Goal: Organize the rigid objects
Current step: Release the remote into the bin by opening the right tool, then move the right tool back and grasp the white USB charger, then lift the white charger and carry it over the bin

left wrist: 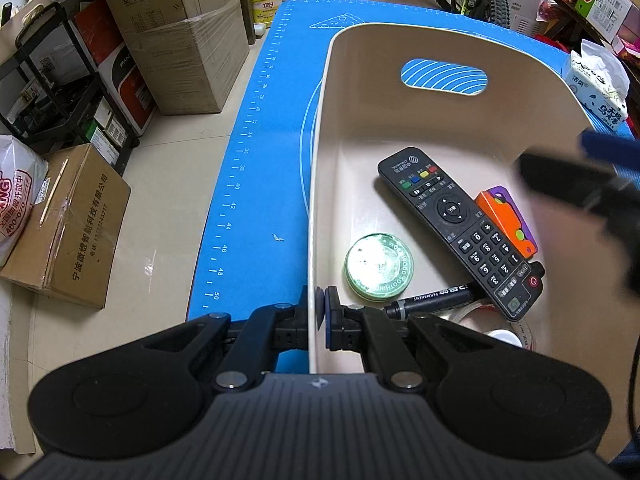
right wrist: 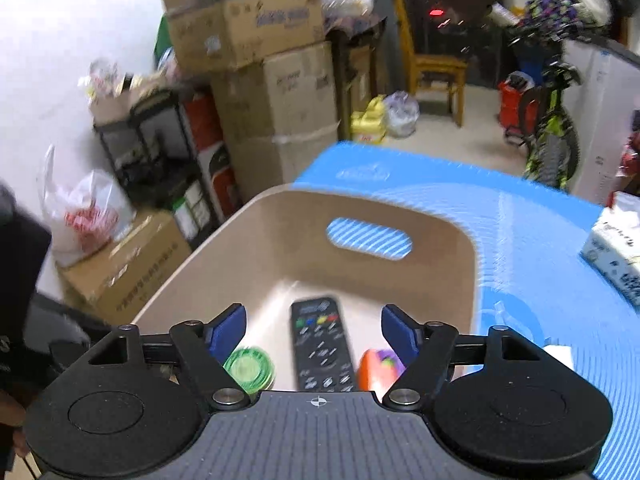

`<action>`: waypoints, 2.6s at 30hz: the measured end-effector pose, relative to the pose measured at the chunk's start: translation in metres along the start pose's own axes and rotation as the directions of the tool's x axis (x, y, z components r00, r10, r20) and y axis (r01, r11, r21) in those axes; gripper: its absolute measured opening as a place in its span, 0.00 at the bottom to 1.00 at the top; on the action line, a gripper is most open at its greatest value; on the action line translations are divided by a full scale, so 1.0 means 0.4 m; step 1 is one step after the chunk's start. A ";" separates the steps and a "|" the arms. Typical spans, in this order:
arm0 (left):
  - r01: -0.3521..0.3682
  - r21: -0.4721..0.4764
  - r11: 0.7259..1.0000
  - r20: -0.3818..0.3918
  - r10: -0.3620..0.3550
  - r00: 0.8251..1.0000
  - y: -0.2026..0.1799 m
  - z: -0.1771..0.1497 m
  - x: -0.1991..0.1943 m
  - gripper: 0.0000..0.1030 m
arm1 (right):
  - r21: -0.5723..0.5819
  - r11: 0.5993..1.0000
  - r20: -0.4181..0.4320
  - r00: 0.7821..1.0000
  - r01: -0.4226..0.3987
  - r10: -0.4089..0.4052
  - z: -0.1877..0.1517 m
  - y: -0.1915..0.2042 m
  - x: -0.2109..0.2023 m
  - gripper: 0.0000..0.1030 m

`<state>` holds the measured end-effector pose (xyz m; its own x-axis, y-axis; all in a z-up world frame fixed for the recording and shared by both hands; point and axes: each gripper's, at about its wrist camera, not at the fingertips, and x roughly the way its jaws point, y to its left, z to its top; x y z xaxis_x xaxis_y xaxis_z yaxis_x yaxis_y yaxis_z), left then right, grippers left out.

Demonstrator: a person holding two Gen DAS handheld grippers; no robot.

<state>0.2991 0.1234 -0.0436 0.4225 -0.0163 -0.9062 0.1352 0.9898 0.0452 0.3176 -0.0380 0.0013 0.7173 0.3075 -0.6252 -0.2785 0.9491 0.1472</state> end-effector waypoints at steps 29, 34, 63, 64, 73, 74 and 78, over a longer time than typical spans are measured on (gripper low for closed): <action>-0.002 0.000 1.000 0.000 0.002 1.000 0.005 0.001 -0.003 0.06 | 0.115 0.921 0.002 0.927 0.373 -0.375 -0.125 -0.369 0.082 0.87; -0.002 0.000 1.000 0.000 0.002 1.000 0.005 0.001 -0.003 0.06 | 0.172 0.907 -0.046 0.923 0.384 -0.382 -0.157 -0.432 0.122 0.86; 0.002 -0.005 1.000 -0.002 -0.002 1.000 0.010 0.002 -0.001 0.07 | 0.103 0.928 -0.078 0.933 0.357 -0.350 -0.198 -0.430 0.165 0.41; 0.001 -0.004 1.000 -0.001 -0.001 1.000 0.010 0.002 -0.001 0.07 | 0.108 0.927 -0.071 0.933 0.359 -0.353 -0.195 -0.428 0.157 0.41; 0.001 -0.004 1.000 -0.001 -0.001 1.000 0.010 0.002 -0.001 0.07 | 0.142 0.924 0.037 0.931 0.355 -0.364 -0.135 -0.387 0.057 0.41; 0.001 -0.004 1.000 -0.001 -0.001 1.000 0.010 0.002 -0.001 0.07 | 0.144 0.926 0.054 0.931 0.350 -0.361 -0.127 -0.380 0.045 0.41; 0.001 -0.004 1.000 -0.001 -0.001 1.000 0.010 0.002 -0.001 0.07 | 0.142 0.937 0.135 0.932 0.318 -0.337 -0.094 -0.341 -0.005 0.41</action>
<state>0.3001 0.1274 -0.0429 0.4212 -0.0172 -0.9068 0.1322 0.9903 0.0427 0.3302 -0.1707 -0.0462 0.8486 -0.0236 -0.5286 0.0577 0.9972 0.0480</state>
